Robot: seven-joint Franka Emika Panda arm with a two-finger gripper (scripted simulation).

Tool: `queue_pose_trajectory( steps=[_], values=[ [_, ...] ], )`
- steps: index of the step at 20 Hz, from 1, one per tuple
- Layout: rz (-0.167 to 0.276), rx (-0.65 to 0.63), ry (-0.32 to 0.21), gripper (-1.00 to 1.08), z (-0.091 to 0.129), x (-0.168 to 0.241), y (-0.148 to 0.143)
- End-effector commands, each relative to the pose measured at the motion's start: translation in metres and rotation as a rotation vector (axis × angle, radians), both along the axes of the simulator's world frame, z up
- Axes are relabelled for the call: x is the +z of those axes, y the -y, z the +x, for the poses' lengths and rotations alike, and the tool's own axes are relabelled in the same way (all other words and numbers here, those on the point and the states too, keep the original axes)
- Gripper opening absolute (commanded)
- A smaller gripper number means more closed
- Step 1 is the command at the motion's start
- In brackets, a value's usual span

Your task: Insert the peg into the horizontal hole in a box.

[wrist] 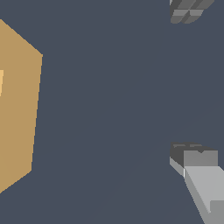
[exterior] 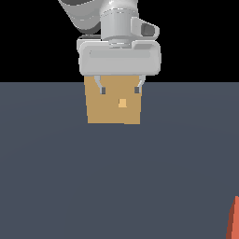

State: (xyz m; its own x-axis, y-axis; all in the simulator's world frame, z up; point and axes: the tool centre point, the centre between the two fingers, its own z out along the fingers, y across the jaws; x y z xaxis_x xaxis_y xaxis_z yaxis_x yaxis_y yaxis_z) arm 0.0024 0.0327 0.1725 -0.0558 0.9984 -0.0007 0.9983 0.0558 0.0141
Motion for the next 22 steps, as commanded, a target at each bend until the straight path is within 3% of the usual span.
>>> queue_pose_trajectory(
  steps=[1, 12, 17, 22],
  values=[
    [0.0, 0.0, 0.0, 1.0, 0.0, 0.0, 0.0],
    [-0.001, -0.093, -0.001, 1.0, 0.021, -0.012, 0.032],
    [-0.001, -0.197, -0.003, 1.0, 0.04, -0.025, 0.071],
    [-0.001, -0.342, -0.005, 1.0, 0.06, -0.044, 0.127]
  ],
)
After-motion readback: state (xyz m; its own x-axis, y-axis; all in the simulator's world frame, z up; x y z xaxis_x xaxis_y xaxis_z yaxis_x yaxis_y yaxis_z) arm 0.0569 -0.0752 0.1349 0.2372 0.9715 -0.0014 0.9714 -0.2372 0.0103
